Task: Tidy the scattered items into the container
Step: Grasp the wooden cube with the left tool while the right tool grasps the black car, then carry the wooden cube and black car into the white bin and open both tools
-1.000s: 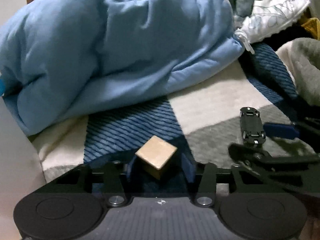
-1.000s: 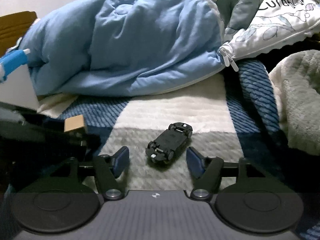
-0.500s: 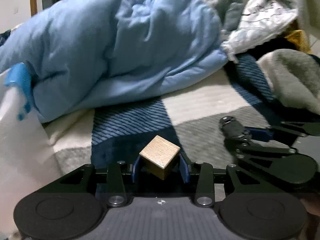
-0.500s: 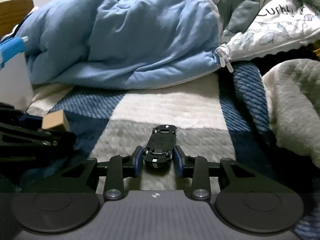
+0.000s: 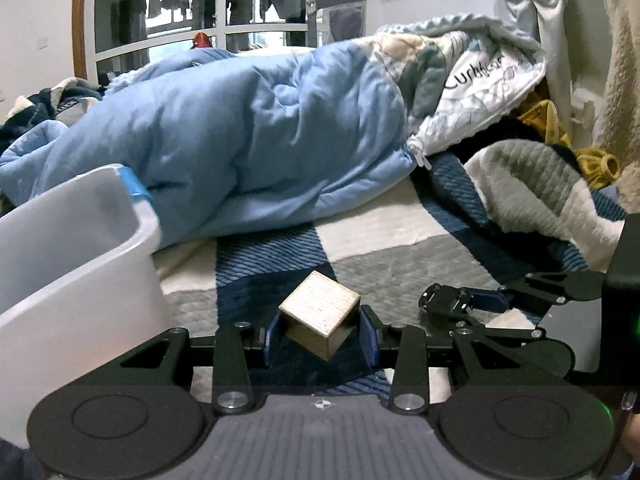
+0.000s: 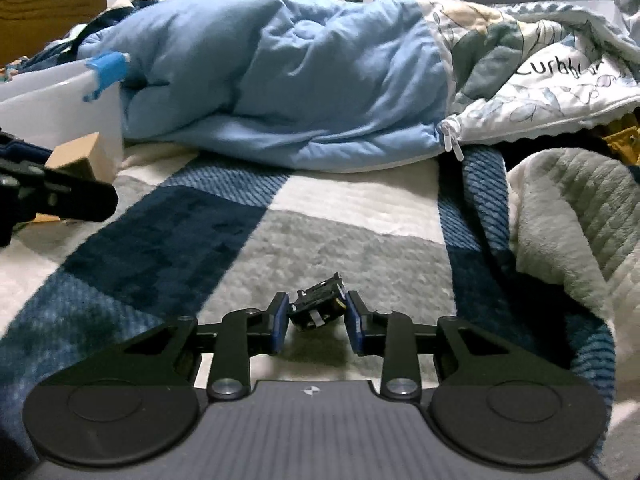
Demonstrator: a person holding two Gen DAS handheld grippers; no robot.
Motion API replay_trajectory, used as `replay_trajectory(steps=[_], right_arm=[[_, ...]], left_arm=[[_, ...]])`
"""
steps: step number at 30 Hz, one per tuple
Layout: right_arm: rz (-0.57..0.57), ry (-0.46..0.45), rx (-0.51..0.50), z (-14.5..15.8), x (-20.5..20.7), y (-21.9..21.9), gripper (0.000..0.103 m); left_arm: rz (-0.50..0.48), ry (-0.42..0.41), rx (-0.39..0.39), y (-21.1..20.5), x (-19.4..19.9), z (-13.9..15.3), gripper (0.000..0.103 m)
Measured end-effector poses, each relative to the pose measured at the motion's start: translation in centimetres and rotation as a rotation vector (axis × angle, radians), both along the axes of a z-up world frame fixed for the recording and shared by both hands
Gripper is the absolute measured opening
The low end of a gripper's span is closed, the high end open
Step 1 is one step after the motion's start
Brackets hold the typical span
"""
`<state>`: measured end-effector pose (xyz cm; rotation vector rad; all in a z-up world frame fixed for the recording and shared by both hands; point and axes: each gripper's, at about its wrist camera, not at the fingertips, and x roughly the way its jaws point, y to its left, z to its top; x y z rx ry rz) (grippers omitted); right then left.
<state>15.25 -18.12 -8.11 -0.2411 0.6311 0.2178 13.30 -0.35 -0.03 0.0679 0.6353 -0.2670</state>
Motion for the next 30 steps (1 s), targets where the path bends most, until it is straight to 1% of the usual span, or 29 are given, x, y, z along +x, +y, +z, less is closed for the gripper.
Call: replay_trajectory(steps=[3, 7, 12, 16, 21, 26, 30], right_arm=[[0.017, -0.017, 0.003, 1.0, -0.9, 0.6, 0.034], [0.051, -0.065, 0.0, 3.0, -1.8, 2.1, 0.034], [0.102, -0.135, 0.007, 6.0, -2.7, 4.4, 0.034], [0.143, -0.189, 0.038, 8.4, -2.8, 6.6, 0.034], [0.208, -0.247, 0.085, 10.8, -2.7, 10.5, 0.034], [0.278, -0.273, 0.134, 12.4, -2.0, 14.9, 0.034], [0.328, -0.279, 0.139, 12.4, -1.4, 18.4, 0.034]], left_arm=[[0.014, -0.014, -0.02, 0.8, -0.9, 0.7, 0.043], [0.033, -0.04, -0.039, 2.0, -1.4, 1.9, 0.043], [0.064, -0.095, -0.064, 4.2, -2.1, 4.6, 0.043], [0.104, -0.141, -0.051, 6.4, -2.7, 6.9, 0.043], [0.173, -0.17, -0.011, 10.3, -3.1, 8.7, 0.043], [0.266, -0.175, -0.001, 15.1, -3.0, 9.4, 0.043], [0.324, -0.158, 0.003, 18.3, -2.2, 8.8, 0.043]])
